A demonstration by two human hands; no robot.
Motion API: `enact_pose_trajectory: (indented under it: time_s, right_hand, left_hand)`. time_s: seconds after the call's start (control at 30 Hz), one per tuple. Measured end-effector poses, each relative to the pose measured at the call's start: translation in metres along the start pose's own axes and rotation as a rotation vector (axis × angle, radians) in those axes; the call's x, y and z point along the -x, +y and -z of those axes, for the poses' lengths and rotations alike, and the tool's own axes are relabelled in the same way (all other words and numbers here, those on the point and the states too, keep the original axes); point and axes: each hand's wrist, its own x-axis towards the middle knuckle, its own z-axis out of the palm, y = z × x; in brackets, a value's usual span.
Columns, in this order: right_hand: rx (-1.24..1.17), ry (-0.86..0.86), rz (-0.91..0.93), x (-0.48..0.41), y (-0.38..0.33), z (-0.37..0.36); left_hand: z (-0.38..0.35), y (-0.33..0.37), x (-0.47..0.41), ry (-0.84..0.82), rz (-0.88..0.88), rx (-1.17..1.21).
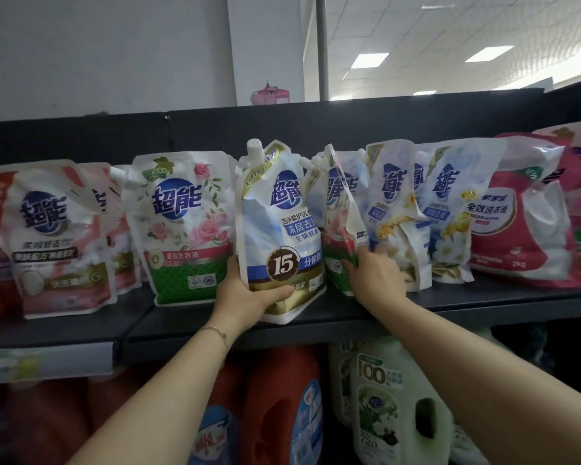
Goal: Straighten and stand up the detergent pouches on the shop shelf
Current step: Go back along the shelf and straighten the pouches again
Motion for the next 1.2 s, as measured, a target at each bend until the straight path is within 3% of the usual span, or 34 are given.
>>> enact_pose_trajectory:
  time_s: [0.3,0.8,1.0,1.1,1.2]
  right_hand:
    - [-0.382,-0.159,-0.027,0.002,-0.002,0.018]
    - [-0.620,-0.438,0.050,-0.013,-0.017,0.015]
    - [-0.678,-0.479,0.077,-0.025,-0.045,-0.018]
    - [-0.691,-0.481,0.077,-0.029,-0.058,-0.031]
    - [-0.670,-0.379,0.043,-0.031,-0.067,-0.041]
  left_hand:
    - [0.032,0.004,0.020,0.034,-0.009,-0.044]
    - [0.112,0.001,0.021,-0.038,0.061,-0.042]
    - [0.125,-0.026,0.007,0.189,0.089,-0.014]
    - [0.118,-0.032,0.010,0.309,-0.027,-0.089]
    - [0.112,-0.034,0.017,0.410,-0.310,-0.336]
